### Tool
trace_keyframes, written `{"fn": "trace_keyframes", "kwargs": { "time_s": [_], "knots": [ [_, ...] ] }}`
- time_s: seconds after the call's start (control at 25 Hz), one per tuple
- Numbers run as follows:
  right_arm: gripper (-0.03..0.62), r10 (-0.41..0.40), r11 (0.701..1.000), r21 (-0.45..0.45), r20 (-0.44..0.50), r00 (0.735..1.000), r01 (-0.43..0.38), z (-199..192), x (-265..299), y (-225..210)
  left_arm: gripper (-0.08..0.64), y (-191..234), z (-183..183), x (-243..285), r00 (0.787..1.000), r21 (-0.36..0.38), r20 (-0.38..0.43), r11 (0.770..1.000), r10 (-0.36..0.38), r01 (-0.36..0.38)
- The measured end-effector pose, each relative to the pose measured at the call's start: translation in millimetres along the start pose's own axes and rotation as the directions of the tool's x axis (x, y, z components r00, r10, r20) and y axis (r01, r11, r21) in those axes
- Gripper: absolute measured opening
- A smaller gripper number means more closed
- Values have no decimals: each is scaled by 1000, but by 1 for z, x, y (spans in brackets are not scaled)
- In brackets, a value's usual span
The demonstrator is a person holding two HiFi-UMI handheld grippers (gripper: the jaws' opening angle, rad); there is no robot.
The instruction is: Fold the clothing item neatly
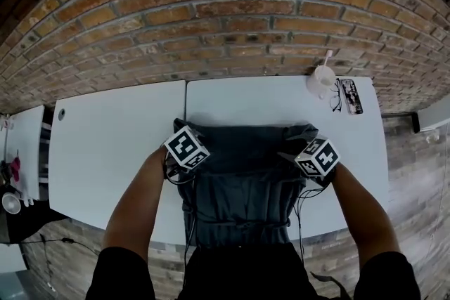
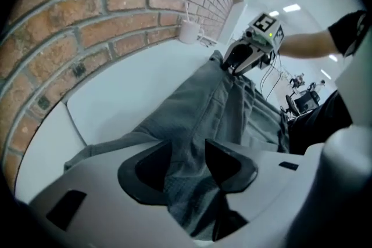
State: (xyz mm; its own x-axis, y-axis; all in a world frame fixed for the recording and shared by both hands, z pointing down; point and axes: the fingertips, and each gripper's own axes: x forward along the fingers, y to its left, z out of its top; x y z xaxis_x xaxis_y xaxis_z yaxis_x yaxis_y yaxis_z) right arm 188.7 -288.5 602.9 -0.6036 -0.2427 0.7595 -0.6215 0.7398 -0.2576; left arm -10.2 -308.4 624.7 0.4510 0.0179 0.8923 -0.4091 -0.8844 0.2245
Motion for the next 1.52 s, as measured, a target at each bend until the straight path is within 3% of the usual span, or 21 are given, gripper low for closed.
{"fn": "trace_keyframes", "kwargs": {
  "time_s": [0.08, 0.16, 0.36, 0.52, 0.64, 0.76, 0.84, 0.96, 1.04, 1.16, 1.24, 1.4, 1.52],
  "knots": [
    [138, -11, 995, 101, 173, 985, -7, 16, -29, 12, 167, -8, 1, -24, 998, -2, 57, 1000, 3, -3],
    [138, -27, 982, 187, 275, 961, -26, 13, -52, 31, 167, -26, -11, -48, 992, -13, 126, 1000, 19, -17],
    [137, -112, 940, 342, 352, 929, -16, -35, -78, 79, 167, -85, -64, -88, 964, -82, 262, 997, 36, -15],
    [137, -178, 913, 407, 367, 913, 15, -65, -83, 125, 167, -118, -117, -108, 941, -134, 329, 990, 80, -38],
    [137, -213, 905, 422, 334, 918, 56, -96, -85, 160, 169, -143, -150, -114, 925, -185, 366, 982, 100, -34],
    [138, -261, 893, 430, 261, 929, 130, -136, -82, 188, 187, -174, -180, -117, 920, -204, 382, 979, 85, -6],
    [138, -301, 874, 451, 211, 930, 181, -166, -82, 198, 187, -188, -202, -110, 926, -227, 361, 974, 110, -28],
    [138, -363, 833, 492, 143, 921, 252, -205, -82, 206, 210, -199, -230, -92, 925, -311, 325, 946, 196, -91],
    [138, -357, 820, 512, 111, 927, 255, -223, -75, 215, 210, -216, -242, -78, 918, -373, 344, 926, 200, -61],
    [138, -328, 813, 531, 80, 941, 239, -245, -60, 227, 210, -244, -261, -51, 921, -424, 344, 905, 184, -23],
    [150, -322, 808, 539, 66, 945, 237, -252, -53, 229, 210, -252, -272, -33, 926, -475, 338, 880, 166, 16],
    [170, -335, 807, 521, 19, 942, 276, -257, -43, 223, 215, -243, -284, -4, 930, -579, 320, 815, 184, 38],
    [170, -339, 817, 496, 2, 941, 294, -251, -34, 214, 221, -230, -279, 9, 924, -618, 318, 786, 214, 31]
  ]
}}
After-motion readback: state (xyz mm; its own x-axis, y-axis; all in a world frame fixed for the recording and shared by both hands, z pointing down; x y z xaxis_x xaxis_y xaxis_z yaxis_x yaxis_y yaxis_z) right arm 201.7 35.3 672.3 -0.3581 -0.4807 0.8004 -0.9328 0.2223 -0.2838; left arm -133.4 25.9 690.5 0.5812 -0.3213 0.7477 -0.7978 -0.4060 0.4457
